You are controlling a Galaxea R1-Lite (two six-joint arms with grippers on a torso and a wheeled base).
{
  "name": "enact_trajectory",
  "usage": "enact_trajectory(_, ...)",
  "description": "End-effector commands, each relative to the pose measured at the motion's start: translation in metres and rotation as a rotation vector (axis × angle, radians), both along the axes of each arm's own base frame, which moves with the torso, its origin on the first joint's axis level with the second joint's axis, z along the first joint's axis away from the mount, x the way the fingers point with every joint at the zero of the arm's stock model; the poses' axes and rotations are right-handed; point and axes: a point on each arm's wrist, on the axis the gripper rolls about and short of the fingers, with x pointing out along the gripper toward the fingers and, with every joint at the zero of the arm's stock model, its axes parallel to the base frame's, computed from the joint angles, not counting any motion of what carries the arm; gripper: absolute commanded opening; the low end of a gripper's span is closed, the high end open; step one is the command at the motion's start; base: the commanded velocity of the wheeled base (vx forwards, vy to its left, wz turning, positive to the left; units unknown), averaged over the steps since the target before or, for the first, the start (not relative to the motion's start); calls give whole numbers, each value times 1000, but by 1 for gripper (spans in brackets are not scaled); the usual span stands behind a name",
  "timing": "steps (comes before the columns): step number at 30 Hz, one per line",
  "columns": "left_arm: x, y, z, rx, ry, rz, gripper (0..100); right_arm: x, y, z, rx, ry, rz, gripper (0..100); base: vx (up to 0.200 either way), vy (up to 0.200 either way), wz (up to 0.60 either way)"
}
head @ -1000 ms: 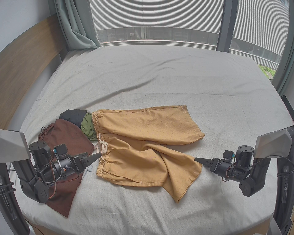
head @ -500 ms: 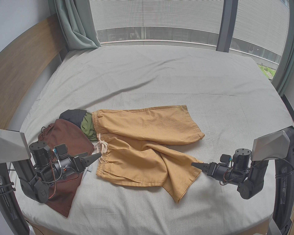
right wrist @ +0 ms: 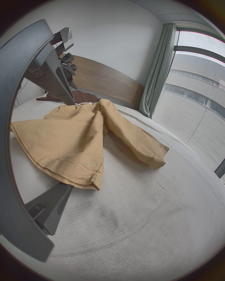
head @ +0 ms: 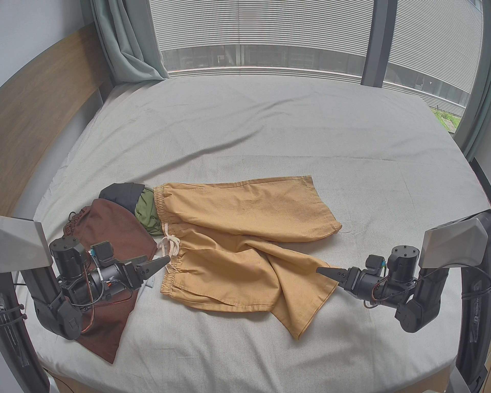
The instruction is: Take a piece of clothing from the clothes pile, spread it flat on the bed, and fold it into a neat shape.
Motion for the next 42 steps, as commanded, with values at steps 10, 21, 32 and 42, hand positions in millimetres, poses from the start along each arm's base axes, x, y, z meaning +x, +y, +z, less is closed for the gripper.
enact_trajectory(10,1,-1,-4,2,11,-3,100,4,-3,13,10,-45,-13,100,0,0,0)
enact_trajectory(21,2,-1,-10,32,12,-10,100,12,-9,13,11,-64,-38,0,0,0,0)
enact_trajectory(32,1,-1,-11,32,13,-11,100,33,-14,9,8,-116,-98,0,0,0,0)
enact_trajectory(42,2,-1,-11,32,13,-11,100,51,-19,12,14,-174,-137,0,0,0,0)
